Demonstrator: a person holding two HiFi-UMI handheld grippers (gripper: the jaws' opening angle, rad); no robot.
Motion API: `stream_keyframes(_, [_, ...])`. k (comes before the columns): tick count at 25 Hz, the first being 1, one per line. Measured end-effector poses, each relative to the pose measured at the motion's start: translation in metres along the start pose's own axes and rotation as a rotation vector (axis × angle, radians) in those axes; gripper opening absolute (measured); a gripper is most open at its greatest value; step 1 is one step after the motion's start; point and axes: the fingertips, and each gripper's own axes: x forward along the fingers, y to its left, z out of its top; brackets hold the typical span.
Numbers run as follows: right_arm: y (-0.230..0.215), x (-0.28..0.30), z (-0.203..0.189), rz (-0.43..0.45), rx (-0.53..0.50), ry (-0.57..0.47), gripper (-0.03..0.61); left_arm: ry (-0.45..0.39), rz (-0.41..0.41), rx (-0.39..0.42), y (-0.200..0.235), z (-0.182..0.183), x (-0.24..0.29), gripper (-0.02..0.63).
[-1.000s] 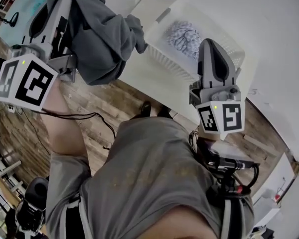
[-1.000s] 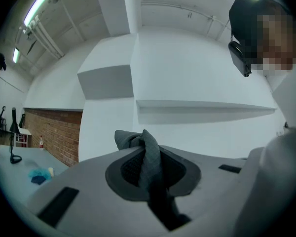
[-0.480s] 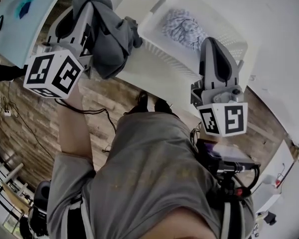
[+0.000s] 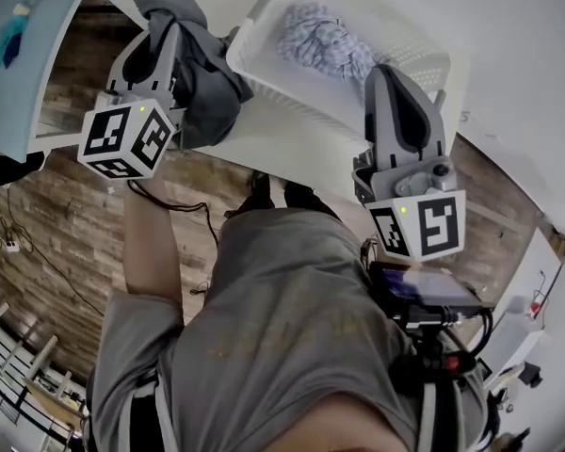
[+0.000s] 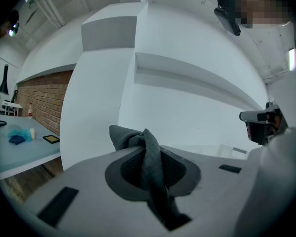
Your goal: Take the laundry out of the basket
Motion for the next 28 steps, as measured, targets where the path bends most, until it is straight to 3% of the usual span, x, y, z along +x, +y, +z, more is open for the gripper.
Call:
stream_keyframes(4, [-0.008,-0.003,-0.004,-0.021,0.009,0.009,0.008,0.026,-0.023,0.0,-0.005,-0.026,0.017,0.046])
stream_keyframes(11, [-0.012,-0.007,0.001,-0.03,0.014,-0.01,0.008,0.083,-0.052,0.09,-0.029,-0.035,0.026,0.076])
stream_keyframes(13, [-0.012,-0.007,0.002,-0.03,0.019,-0.013,0.008,0.091,-0.045,0.113,-0.032,-0.031,0.023,0.144])
stream_keyframes(16, [-0.013,-0.007,0.002,-0.027,0.028,-0.02,0.008,0.094,-0.05,0.117,-0.036,-0.023,0.017,0.184])
stream_keyframes(28, [-0.008,-0.015,0.021,0.001,0.062,-0.08,0.008,0.0,-0.013,0.199,-0.059,0.041,-0.032,0.183])
